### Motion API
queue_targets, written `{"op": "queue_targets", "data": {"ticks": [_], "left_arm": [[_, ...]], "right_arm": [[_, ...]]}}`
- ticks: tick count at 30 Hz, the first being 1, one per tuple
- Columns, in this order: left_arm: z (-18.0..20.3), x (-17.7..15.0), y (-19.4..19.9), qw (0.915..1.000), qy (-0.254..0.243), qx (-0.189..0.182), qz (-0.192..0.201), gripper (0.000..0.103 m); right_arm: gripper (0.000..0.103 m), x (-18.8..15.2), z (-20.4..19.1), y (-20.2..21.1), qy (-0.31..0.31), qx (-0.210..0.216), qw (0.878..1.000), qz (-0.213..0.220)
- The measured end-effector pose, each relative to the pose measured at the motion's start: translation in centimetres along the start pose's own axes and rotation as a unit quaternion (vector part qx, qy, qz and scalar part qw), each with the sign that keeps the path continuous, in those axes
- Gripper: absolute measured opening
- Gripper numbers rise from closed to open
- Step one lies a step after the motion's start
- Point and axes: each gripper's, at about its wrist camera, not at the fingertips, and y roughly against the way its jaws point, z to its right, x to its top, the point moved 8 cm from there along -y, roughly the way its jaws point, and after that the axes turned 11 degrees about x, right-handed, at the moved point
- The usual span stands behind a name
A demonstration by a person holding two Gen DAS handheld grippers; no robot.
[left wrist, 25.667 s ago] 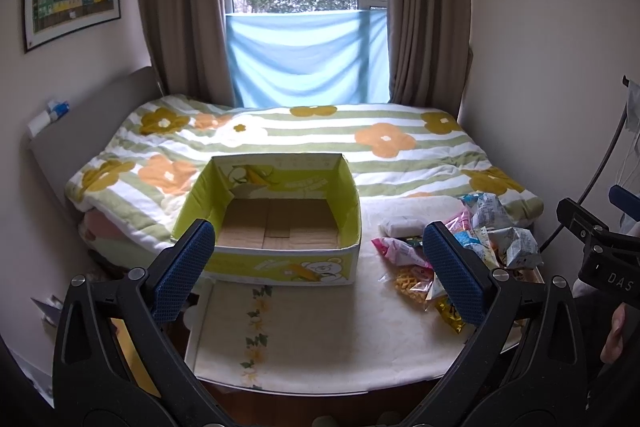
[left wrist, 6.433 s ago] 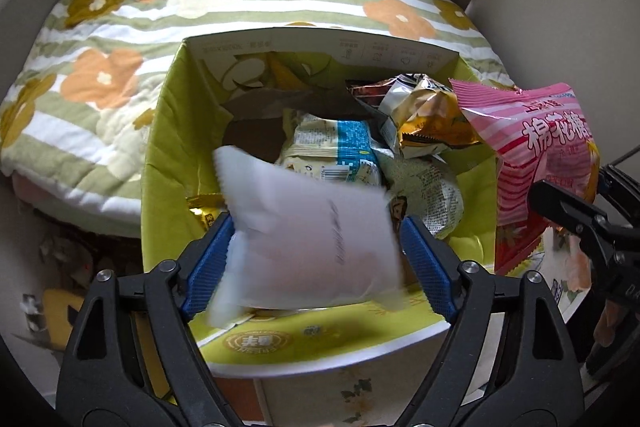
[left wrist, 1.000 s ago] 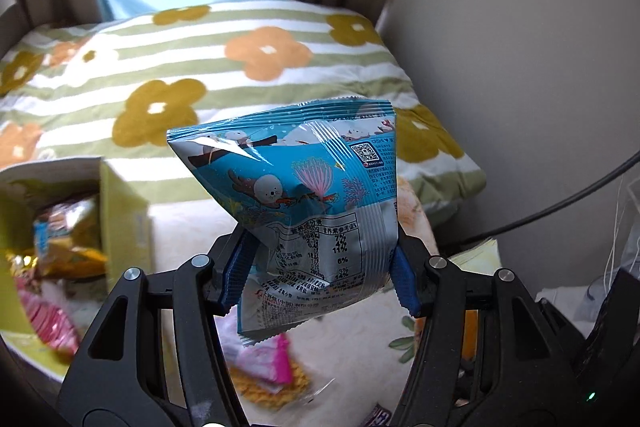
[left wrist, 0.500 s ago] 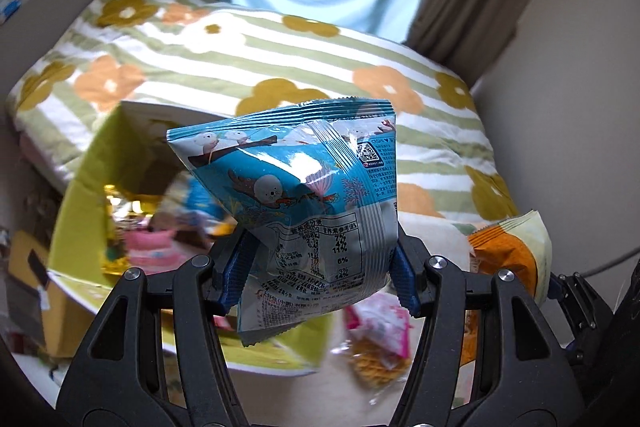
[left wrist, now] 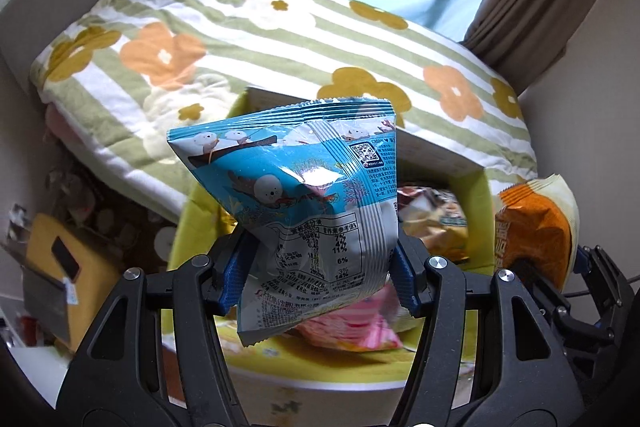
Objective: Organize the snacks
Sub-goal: 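Carry both bags into the yellow box and open both tools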
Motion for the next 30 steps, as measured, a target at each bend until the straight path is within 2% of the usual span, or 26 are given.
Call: {"op": "queue_targets", "data": {"ticks": [5,10,13,14,15,17,28,30], "left_arm": [[-0.9,0.6,-3.3,0.9994,-0.024,-0.004,-0.025,0.057],[-0.6,0.0,-5.4,0.9979,-0.035,-0.024,-0.049,0.057],[-0.5,-0.4,-6.0,0.9973,-0.034,-0.037,-0.053,0.063],[-0.4,-0.6,-6.1,0.9973,-0.034,-0.036,-0.054,0.074],[-0.5,-0.8,-6.3,0.9975,-0.034,-0.030,-0.054,0.092],[-0.6,-1.1,-6.1,0.9981,-0.032,-0.025,-0.045,0.102],[-1.5,-3.4,-5.2,0.9983,-0.036,-0.008,-0.045,0.102],[-1.5,-3.6,-5.0,0.9982,-0.040,-0.001,-0.044,0.102]], "right_arm": [[0.059,1.0,-0.9,-3.2,-0.016,0.001,1.000,-0.014],[0.059,1.9,-0.9,-4.9,-0.019,-0.004,0.999,-0.027],[0.059,2.4,-0.6,-5.4,-0.018,-0.003,0.999,-0.028],[0.059,2.5,-0.5,-5.5,-0.016,-0.002,0.999,-0.029],[0.059,2.5,-0.5,-5.7,-0.015,-0.001,0.999,-0.031],[0.059,2.5,-0.2,-6.4,-0.015,-0.001,0.999,-0.039],[0.060,3.0,-0.1,-8.5,-0.027,0.028,0.998,-0.056],[0.065,3.4,-0.6,-8.8,-0.016,0.029,0.998,-0.055]]}}
